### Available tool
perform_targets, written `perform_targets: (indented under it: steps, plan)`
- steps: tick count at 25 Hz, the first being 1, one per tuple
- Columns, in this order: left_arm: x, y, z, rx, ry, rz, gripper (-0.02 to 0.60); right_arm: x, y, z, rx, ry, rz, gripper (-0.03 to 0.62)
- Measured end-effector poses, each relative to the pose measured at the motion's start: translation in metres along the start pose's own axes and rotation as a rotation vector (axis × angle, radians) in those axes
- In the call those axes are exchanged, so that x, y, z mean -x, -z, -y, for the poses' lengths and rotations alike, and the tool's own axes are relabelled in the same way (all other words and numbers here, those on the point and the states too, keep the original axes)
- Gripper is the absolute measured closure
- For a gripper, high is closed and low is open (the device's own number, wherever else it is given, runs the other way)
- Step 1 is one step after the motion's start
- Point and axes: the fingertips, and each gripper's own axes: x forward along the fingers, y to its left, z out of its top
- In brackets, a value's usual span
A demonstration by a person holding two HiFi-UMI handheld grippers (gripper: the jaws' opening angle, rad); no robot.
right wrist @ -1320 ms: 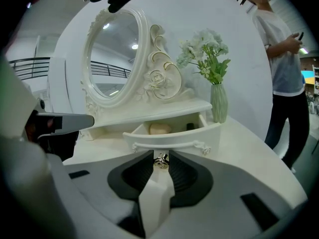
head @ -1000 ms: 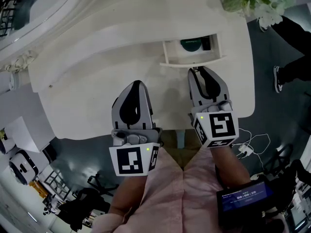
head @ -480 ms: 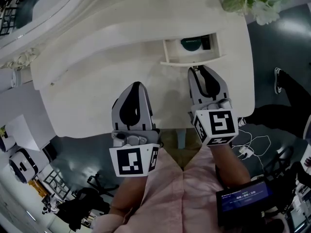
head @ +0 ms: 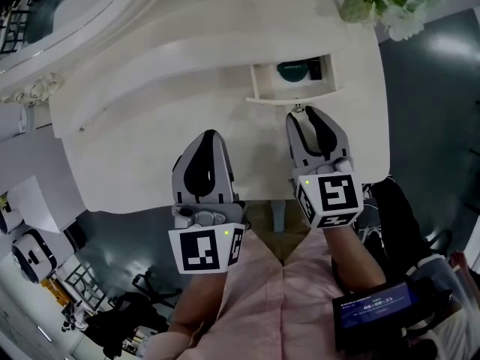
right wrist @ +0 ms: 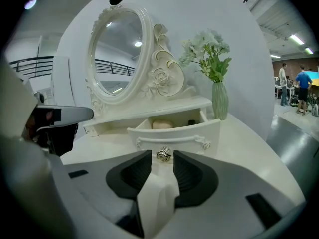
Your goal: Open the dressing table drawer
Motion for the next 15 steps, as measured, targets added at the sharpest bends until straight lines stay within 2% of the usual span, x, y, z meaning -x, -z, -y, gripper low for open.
perform_targets:
  steps: [9, 15]
  plan:
    - [0.018, -0.021, -0.003, 0.014, 0.007, 0.089, 0.560, 0.039, -0.033, 0.002, 0.030, 0.055, 0.086, 0.465]
    - [0.060, -0.069, -0.004, 0.002, 0.049, 0.210, 0.560, 0.092, -0.084, -0.050, 0.079, 0.042, 0.256, 0.465]
